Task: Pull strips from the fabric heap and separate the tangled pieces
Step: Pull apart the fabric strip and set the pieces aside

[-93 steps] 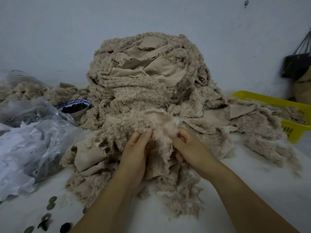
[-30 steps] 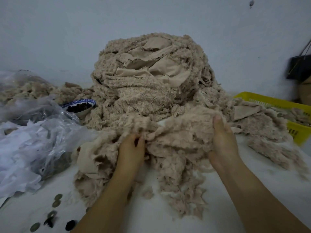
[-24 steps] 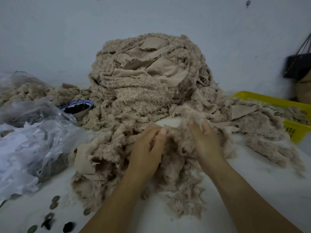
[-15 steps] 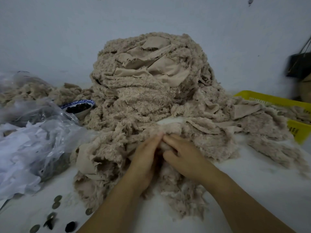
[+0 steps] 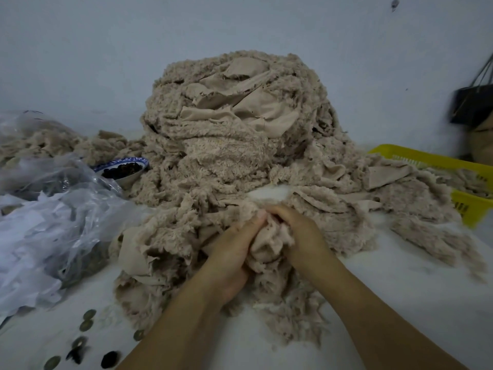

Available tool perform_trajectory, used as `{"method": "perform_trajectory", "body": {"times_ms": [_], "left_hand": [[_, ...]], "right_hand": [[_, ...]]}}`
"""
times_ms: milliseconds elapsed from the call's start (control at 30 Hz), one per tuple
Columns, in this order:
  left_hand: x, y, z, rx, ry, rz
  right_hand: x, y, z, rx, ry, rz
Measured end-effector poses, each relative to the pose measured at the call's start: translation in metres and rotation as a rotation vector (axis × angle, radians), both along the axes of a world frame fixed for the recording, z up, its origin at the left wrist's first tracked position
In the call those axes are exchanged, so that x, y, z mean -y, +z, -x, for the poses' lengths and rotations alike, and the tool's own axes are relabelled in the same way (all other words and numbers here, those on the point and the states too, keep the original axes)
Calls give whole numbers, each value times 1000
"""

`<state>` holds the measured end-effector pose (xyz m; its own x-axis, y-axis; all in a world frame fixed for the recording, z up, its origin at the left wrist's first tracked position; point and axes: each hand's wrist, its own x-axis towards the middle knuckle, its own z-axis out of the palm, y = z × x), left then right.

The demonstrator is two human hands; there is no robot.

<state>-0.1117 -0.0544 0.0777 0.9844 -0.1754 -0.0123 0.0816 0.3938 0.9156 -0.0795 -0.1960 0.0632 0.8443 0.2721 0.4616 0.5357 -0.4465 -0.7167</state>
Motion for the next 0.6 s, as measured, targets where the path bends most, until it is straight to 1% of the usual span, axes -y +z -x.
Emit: {"method": "perform_trajectory", "body": {"times_ms": [67, 133, 167, 233, 300, 333, 367, 433, 467, 500, 533, 600], "left_hand": [[-2, 1, 2, -10, -36, 39], [-9, 6, 2, -19, -67, 164], [-12, 6, 1, -14, -72, 224], [-16, 6, -3, -25, -59, 306], [-16, 4, -5, -82, -39, 341], [-15, 4, -6, -110, -31, 344], [-15, 3, -6, -123, -36, 348], [-17, 2, -8, -116, -40, 386], [-19, 1, -9, -104, -18, 425], [-22, 0, -11, -90, 18, 463], [-24, 0, -12, -75, 58, 490], [-28, 0, -14, -60, 111, 536]], "right_hand": [[4, 1, -6, -25, -166, 37], [13, 1, -12, -122, -321, 55], [17, 2, -13, -162, -350, 17], [19, 6, -6, -165, -299, -121], [11, 13, 6, -134, -132, -242], [5, 15, 11, -134, -26, -255], [0, 15, 15, -160, 65, -228], [-7, 13, 19, -262, 142, -83], [-8, 10, 18, -284, 134, 8], [-7, 7, 16, -267, 97, 85], [-6, 6, 13, -236, 46, 115], [1, 6, 7, -173, -73, 94]]}}
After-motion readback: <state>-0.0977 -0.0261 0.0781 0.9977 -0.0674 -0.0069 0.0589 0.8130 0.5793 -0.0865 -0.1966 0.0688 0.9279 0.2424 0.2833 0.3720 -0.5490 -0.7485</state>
